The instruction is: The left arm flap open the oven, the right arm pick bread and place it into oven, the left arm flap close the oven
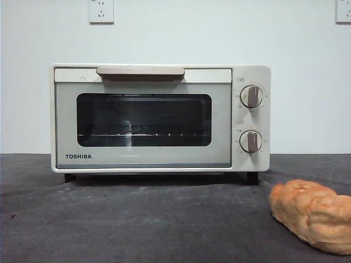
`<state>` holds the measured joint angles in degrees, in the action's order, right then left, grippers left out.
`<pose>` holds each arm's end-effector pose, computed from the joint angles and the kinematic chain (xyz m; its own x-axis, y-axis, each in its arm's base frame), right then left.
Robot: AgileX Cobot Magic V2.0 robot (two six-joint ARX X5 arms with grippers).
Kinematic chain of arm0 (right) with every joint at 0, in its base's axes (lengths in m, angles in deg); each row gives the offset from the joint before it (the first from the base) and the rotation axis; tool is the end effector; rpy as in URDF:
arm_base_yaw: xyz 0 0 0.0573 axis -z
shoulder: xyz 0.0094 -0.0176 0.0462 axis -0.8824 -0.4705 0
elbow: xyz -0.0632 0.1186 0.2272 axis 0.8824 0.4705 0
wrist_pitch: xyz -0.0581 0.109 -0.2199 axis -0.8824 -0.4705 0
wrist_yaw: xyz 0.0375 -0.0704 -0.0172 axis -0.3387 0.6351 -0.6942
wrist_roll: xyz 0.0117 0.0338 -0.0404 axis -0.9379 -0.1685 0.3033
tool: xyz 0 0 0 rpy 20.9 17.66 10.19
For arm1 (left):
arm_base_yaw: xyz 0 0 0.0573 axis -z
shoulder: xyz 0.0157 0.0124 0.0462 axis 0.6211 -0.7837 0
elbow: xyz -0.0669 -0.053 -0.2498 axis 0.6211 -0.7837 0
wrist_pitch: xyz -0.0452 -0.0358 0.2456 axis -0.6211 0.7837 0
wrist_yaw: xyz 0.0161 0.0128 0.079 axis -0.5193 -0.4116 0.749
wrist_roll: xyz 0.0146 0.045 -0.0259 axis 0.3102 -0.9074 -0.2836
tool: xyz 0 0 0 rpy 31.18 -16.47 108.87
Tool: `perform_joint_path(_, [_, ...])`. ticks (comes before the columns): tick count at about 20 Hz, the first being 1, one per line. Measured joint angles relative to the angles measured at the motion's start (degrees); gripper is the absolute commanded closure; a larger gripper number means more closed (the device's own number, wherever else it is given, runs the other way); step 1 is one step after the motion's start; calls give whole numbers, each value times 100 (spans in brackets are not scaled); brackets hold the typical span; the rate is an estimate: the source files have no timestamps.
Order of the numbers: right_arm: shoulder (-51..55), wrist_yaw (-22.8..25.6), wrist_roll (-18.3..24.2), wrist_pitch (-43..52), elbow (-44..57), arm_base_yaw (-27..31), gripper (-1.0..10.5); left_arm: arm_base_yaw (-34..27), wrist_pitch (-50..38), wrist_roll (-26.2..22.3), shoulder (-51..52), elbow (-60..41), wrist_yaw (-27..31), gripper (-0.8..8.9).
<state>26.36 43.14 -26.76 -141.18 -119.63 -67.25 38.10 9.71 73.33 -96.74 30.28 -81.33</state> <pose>0.0937 0.0196 0.2982 0.6600 0.4367 -0.6113 -0.3141 0.8996 0.3035 0.0627 -0.0079 0.3142 0.7893 -0.2828 -0.5450 0.1958 0.9572 -0.2132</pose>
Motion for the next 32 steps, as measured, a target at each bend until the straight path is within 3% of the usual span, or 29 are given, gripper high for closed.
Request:
perform_joint_path(5, [-2,2,-4,0,0,-77,528,0,0,0,0,0,0,567])
perform_joint_path(11, [-505,0,-160,-46,0,-763,528,0,0,0,0,2,0,566])
perform_joint_path(15, [-1340,535,-356,63,0,-1397,528,0,0,-2,0,2,0,566])
perform_joint_path(21, [-2251,1121,-892,1266,426,-2271,526,0,0,0,0,2,2,566])
perform_joint_path(26, [-2747,1421,-1360,2267,1231,-2610,514,0,2,0,0,2,2,566])
perform_joint_path(32, [-3386,1792,-1537,2855,1384,-2981,514,0,2,0,0,2,0,566])
